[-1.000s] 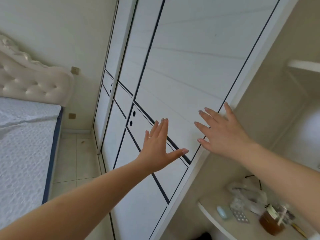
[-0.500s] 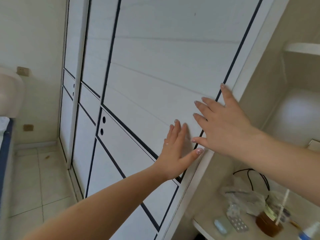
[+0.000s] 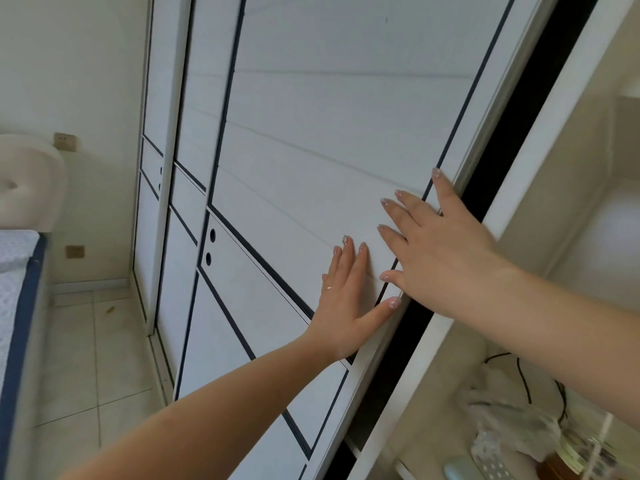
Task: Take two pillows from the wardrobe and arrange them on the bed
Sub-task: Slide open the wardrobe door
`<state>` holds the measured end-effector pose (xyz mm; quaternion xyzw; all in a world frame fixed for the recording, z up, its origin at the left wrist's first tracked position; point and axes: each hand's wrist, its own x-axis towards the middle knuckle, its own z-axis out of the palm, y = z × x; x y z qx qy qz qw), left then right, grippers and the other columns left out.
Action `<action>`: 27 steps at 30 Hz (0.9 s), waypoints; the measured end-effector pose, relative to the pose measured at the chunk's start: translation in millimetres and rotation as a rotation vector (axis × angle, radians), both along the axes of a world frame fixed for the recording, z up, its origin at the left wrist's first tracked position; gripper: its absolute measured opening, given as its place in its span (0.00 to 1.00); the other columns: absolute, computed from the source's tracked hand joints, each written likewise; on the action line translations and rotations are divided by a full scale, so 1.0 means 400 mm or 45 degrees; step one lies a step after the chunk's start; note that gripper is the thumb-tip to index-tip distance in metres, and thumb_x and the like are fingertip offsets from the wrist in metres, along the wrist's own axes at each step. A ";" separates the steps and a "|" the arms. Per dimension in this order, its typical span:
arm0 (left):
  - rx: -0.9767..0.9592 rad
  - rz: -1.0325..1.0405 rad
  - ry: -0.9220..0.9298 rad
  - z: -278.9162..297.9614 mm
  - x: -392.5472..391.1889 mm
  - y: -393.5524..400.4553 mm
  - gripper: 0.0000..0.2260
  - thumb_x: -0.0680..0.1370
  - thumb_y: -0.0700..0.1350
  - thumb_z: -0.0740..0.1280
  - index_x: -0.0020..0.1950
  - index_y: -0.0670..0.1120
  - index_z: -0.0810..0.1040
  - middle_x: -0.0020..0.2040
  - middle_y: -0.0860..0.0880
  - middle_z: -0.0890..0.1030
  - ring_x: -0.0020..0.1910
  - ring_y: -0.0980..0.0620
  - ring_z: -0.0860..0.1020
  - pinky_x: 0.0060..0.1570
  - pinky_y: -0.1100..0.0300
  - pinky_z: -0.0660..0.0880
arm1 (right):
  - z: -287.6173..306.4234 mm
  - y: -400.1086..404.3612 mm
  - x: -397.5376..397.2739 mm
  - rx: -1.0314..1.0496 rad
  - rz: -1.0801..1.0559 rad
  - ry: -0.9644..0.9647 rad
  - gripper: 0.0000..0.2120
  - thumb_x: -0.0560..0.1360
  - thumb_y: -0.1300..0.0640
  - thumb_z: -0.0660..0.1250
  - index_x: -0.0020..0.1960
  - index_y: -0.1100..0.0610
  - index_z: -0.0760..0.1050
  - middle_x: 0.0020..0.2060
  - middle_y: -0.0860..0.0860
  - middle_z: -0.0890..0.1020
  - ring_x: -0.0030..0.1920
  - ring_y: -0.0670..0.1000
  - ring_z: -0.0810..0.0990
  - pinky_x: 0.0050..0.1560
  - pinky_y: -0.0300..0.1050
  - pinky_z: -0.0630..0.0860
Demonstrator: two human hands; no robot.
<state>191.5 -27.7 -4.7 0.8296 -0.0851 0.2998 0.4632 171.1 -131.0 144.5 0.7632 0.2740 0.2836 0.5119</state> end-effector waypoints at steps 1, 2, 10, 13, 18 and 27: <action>0.012 0.006 0.006 0.002 0.003 0.008 0.41 0.70 0.70 0.54 0.73 0.57 0.34 0.75 0.56 0.32 0.74 0.57 0.30 0.75 0.47 0.38 | 0.000 0.009 0.006 0.016 0.026 -0.001 0.33 0.77 0.37 0.38 0.76 0.55 0.41 0.76 0.58 0.41 0.76 0.58 0.40 0.67 0.70 0.32; 0.020 0.015 0.014 0.004 0.007 0.019 0.42 0.69 0.70 0.56 0.73 0.57 0.34 0.75 0.56 0.32 0.74 0.57 0.31 0.75 0.48 0.38 | -0.001 0.021 0.013 0.040 0.048 0.003 0.33 0.78 0.38 0.39 0.76 0.55 0.43 0.76 0.59 0.42 0.76 0.59 0.40 0.67 0.70 0.32; -0.092 0.025 0.006 0.015 0.046 0.104 0.47 0.66 0.71 0.64 0.78 0.57 0.45 0.79 0.55 0.39 0.76 0.59 0.36 0.75 0.45 0.45 | -0.032 0.134 0.063 0.538 0.320 0.059 0.31 0.79 0.40 0.46 0.76 0.52 0.39 0.76 0.60 0.42 0.75 0.61 0.36 0.68 0.66 0.30; -0.080 0.035 -0.030 0.019 0.064 0.130 0.48 0.66 0.72 0.65 0.77 0.58 0.44 0.79 0.55 0.40 0.76 0.58 0.37 0.75 0.43 0.47 | -0.041 0.149 0.065 0.826 0.472 0.132 0.31 0.79 0.43 0.45 0.75 0.53 0.36 0.75 0.60 0.37 0.74 0.61 0.34 0.71 0.61 0.34; -0.078 0.036 0.011 0.011 0.104 0.192 0.48 0.67 0.70 0.67 0.77 0.58 0.43 0.78 0.60 0.39 0.75 0.62 0.36 0.75 0.44 0.47 | -0.062 0.169 0.098 1.341 0.711 0.170 0.33 0.78 0.47 0.53 0.76 0.55 0.42 0.76 0.59 0.43 0.76 0.59 0.40 0.74 0.59 0.44; -0.101 0.024 0.068 0.022 0.158 0.321 0.50 0.64 0.70 0.66 0.77 0.58 0.42 0.78 0.59 0.38 0.75 0.62 0.38 0.76 0.50 0.45 | -0.099 0.299 0.191 1.924 0.688 0.570 0.40 0.78 0.49 0.59 0.74 0.54 0.31 0.76 0.53 0.39 0.76 0.55 0.47 0.73 0.55 0.59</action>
